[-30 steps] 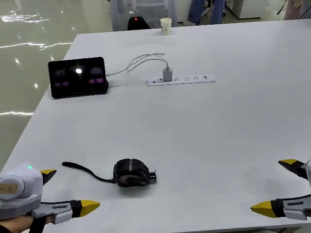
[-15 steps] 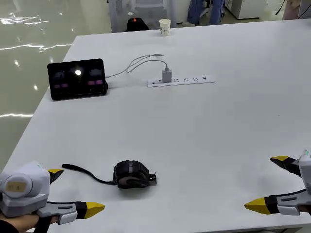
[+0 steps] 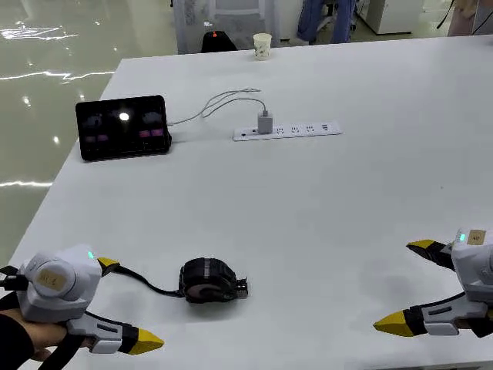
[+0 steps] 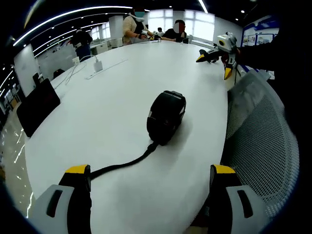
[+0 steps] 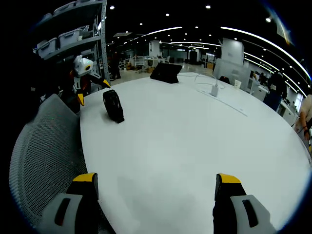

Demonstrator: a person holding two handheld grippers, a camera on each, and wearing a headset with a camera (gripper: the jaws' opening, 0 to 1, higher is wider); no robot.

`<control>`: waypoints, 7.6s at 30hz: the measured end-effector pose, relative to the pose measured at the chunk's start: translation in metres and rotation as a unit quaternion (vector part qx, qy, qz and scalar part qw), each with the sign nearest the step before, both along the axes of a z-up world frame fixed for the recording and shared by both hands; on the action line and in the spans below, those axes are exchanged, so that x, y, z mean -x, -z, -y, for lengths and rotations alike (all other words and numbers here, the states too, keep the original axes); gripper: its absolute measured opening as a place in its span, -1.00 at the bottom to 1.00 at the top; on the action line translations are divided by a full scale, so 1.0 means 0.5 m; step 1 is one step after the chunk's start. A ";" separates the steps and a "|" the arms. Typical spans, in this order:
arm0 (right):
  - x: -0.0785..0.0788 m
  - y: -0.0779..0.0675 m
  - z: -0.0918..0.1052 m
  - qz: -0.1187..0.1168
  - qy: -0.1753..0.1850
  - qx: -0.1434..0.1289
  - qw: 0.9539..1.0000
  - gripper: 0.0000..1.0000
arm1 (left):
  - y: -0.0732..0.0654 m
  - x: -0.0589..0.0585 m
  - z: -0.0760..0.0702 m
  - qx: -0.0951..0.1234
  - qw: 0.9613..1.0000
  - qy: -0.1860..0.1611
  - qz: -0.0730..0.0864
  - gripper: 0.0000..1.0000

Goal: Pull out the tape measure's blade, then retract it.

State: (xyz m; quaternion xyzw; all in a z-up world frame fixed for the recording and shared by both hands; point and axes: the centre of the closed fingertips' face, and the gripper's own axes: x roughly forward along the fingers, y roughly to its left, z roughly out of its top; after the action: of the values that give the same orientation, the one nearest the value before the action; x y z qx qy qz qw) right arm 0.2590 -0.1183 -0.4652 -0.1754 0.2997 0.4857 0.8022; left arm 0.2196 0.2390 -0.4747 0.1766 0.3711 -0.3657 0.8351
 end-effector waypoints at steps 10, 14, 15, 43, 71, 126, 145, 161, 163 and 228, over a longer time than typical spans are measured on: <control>0.005 0.007 -0.027 0.002 -0.034 0.009 0.999 0.99 | -0.005 -0.024 0.041 -0.006 0.999 0.048 0.005 0.98; -0.001 0.005 -0.037 0.005 -0.045 0.009 0.999 0.99 | -0.012 -0.037 0.057 -0.010 0.997 0.072 0.012 0.95; -0.003 0.005 -0.039 0.006 -0.048 0.010 0.999 0.99 | -0.016 -0.040 0.065 -0.010 0.997 0.080 0.014 0.94; -0.018 -0.010 -0.144 0.017 -0.120 -0.006 0.993 0.99 | -0.024 -0.079 0.161 -0.058 0.983 0.173 0.026 0.69; -0.005 0.003 -0.240 0.003 -0.177 -0.017 0.984 0.99 | 0.006 -0.090 0.211 -0.093 0.972 0.215 0.006 -0.20; -0.012 0.076 -0.418 0.003 -0.252 0.009 0.968 0.29 | 0.026 -0.084 0.213 -0.121 0.968 0.221 -0.011 -0.40; -0.012 0.106 -0.428 0.023 -0.272 0.038 0.961 -0.46 | 0.028 -0.081 0.213 -0.116 0.969 0.216 -0.013 -0.39; 0.011 0.110 -0.455 0.012 -0.286 0.047 0.957 -0.75 | 0.027 -0.081 0.212 -0.114 0.970 0.214 -0.011 -0.39; 0.010 0.110 -0.455 0.017 -0.295 0.048 0.954 -0.76 | 0.027 -0.080 0.212 -0.113 0.970 0.214 -0.010 -0.39; 0.016 0.115 -0.394 -0.023 -0.297 0.050 0.953 -0.79 | 0.026 -0.072 0.210 -0.100 0.970 0.222 -0.014 -0.39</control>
State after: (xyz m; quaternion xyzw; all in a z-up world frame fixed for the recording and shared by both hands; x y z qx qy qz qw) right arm 0.2512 0.0786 -0.5227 -0.2850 0.2761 0.6905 0.6047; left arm 0.2555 0.1338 -0.4875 0.3321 0.3690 -0.5058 0.7055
